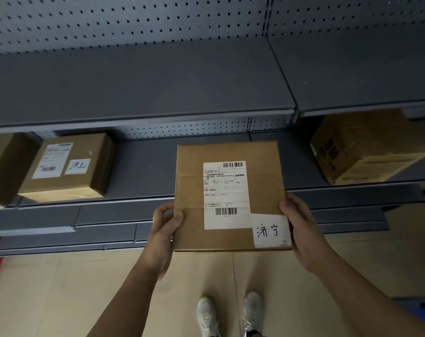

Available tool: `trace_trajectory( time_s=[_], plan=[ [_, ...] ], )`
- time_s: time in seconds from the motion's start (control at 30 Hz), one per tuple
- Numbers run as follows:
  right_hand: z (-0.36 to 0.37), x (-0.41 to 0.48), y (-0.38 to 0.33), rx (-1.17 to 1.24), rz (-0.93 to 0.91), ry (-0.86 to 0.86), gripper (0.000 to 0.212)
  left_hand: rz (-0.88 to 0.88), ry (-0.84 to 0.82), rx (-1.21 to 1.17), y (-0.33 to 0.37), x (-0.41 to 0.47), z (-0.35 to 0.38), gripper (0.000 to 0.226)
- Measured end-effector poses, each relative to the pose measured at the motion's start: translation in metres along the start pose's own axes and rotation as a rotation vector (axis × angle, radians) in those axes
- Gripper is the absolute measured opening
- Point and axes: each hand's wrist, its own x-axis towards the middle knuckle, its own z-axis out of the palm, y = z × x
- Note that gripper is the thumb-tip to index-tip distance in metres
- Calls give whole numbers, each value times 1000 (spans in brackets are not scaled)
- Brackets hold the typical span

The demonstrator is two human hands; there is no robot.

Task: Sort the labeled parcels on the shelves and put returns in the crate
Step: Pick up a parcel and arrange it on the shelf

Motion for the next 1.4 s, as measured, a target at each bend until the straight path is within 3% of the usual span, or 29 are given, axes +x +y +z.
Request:
trace_trajectory(
  time_s=[0.5, 0.93, 1.4],
  plan=[
    [-6, -88, -37, -16, -164, -46, 29, 181, -40, 60, 32, -93, 2, 32],
    [2, -112, -60, -26, -225, -76, 34, 290, -63, 65, 55, -109, 7, 45],
    [6, -113, -62, -29, -242, -85, 41, 275, -50, 83, 55, -107, 5, 35]
  ],
)
